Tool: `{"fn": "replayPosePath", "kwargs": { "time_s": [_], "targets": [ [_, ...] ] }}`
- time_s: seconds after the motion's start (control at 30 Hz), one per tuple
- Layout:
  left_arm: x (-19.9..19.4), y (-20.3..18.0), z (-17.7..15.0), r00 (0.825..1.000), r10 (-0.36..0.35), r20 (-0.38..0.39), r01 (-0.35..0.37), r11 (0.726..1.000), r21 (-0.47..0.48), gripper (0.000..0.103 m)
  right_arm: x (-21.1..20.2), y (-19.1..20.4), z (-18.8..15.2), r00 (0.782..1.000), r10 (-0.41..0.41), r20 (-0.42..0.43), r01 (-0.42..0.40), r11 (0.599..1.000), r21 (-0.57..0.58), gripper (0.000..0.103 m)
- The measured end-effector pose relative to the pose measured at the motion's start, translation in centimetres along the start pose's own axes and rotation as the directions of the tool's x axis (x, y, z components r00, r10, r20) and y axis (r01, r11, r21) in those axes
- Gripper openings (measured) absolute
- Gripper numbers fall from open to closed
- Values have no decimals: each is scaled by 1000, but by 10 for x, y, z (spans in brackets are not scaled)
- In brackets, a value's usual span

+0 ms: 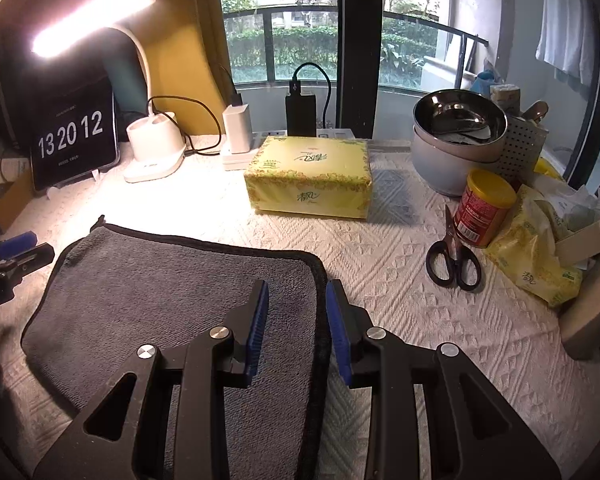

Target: Fold towel

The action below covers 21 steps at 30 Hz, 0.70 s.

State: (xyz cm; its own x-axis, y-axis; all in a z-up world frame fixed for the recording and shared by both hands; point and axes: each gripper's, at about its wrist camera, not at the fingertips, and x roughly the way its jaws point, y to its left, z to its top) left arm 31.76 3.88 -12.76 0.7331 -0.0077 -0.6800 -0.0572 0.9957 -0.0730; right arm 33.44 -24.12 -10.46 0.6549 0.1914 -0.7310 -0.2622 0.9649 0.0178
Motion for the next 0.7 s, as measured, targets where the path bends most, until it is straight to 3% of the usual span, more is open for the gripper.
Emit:
{"fn": "replayPosePath", "kwargs": {
  "time_s": [0.7],
  "targets": [
    [-66,-3,-14,997,-27,72,26,1000,11,72,-64,17,-12,998,1,65,0,1000,-7,32]
  ]
}}
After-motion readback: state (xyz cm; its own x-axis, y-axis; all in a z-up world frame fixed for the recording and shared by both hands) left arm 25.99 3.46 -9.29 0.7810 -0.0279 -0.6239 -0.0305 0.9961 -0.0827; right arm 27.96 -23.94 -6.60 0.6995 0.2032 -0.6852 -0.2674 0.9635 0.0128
